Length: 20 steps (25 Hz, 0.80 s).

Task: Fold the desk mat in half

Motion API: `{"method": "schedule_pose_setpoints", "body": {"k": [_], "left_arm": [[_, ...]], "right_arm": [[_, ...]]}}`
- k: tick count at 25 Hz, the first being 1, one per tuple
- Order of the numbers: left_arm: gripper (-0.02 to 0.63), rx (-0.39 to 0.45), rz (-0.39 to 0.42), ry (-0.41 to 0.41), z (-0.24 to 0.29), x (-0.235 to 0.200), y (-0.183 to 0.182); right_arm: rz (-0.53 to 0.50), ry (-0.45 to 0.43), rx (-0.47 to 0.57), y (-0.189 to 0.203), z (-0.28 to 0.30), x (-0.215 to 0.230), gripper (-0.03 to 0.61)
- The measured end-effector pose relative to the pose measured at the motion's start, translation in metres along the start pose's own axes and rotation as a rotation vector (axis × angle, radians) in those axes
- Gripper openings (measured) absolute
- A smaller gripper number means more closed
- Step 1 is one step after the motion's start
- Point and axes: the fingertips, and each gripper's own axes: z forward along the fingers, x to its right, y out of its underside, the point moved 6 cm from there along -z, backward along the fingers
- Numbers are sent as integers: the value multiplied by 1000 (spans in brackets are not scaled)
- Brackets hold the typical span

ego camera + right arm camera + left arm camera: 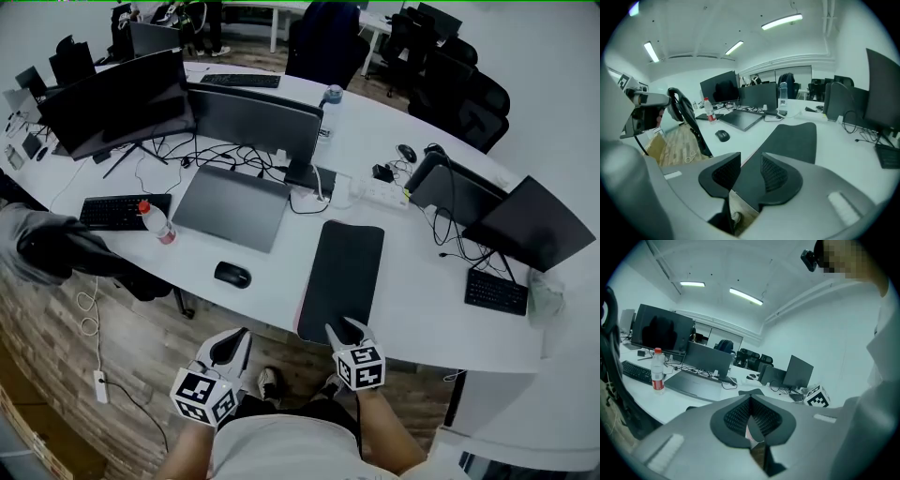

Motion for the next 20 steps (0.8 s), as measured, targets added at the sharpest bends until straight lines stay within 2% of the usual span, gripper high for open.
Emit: {"method": "schedule_pose_setpoints", "body": {"k": [4, 9, 11, 17, 20], "left_arm": [[2, 49, 37, 37, 12, 7, -21], [2, 108, 90, 96, 25, 21, -50], [2, 133, 108, 125, 31, 29, -63], [2, 198, 175, 215, 42, 56, -91], [2, 218, 197, 240, 44, 65, -98]], "right_arm": [[40, 72, 128, -31, -39, 23, 108], [153, 97, 318, -71, -97, 41, 62], [156, 120, 390, -86, -123, 44, 12], [149, 147, 548, -111, -186, 45, 12], [103, 177, 607, -119, -208, 38, 12]]}}
